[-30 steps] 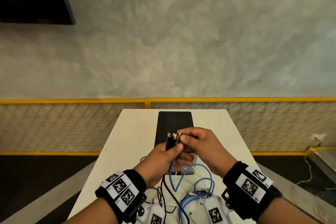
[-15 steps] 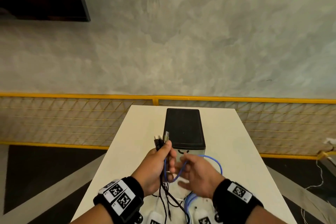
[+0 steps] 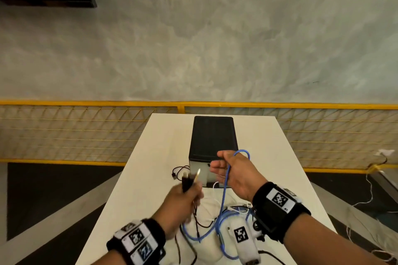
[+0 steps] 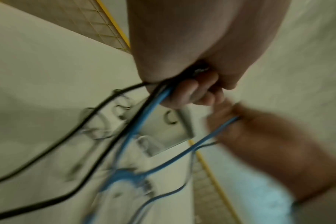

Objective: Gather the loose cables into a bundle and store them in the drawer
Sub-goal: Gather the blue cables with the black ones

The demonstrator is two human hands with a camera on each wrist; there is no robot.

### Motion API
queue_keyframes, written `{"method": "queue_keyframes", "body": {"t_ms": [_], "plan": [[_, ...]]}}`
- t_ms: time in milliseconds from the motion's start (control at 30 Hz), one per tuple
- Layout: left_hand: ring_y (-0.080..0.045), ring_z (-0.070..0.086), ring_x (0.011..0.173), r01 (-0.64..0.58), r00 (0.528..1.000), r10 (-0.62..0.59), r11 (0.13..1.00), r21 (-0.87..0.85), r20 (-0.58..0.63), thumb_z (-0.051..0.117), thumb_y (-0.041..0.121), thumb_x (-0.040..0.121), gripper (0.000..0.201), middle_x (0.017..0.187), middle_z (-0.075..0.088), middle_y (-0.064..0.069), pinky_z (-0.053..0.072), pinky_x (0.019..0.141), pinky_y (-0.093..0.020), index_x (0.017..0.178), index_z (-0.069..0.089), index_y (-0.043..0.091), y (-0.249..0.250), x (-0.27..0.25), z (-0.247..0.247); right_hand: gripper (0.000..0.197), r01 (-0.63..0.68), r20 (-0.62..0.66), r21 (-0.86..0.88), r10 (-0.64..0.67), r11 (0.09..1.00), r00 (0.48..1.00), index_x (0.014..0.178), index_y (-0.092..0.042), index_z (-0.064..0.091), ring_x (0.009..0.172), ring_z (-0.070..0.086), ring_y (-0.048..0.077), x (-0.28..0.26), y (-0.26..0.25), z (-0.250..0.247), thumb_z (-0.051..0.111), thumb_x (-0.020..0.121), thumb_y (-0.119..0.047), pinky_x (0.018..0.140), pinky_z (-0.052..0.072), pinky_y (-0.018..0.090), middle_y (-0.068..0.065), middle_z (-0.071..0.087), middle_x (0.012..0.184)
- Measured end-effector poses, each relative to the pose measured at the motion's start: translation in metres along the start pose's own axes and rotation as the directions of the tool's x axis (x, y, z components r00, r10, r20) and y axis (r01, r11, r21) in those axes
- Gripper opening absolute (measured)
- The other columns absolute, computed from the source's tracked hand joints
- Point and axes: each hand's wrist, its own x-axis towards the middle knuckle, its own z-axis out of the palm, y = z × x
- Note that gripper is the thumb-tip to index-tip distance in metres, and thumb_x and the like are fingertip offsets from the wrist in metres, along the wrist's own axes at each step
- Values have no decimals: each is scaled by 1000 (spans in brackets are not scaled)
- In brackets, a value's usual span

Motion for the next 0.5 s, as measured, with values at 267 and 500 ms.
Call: {"method": "queue_keyframes", "body": {"t_ms": [267,500], "plan": [[6,58,47,-278,960,277,960,25,28,62,-1,89,14,60,68,12,41,46,-7,95,72,6,35,2,35,44,-33,138,92,20,995,990,111,-2,65,93,68,23,-17,29,17,32,105,-30,90,51,38,12,75,94],[2,42,38,-116,967,77,981,152,242,72,3,83,25,46,51,14,34,42,-12,66,61,17,-15,-4,13,30,-87,150,142,66,986,987,112,-10,57,104,68,26,-11,7,-2,40,102,-32,82,49,41,15,71,112]]}}
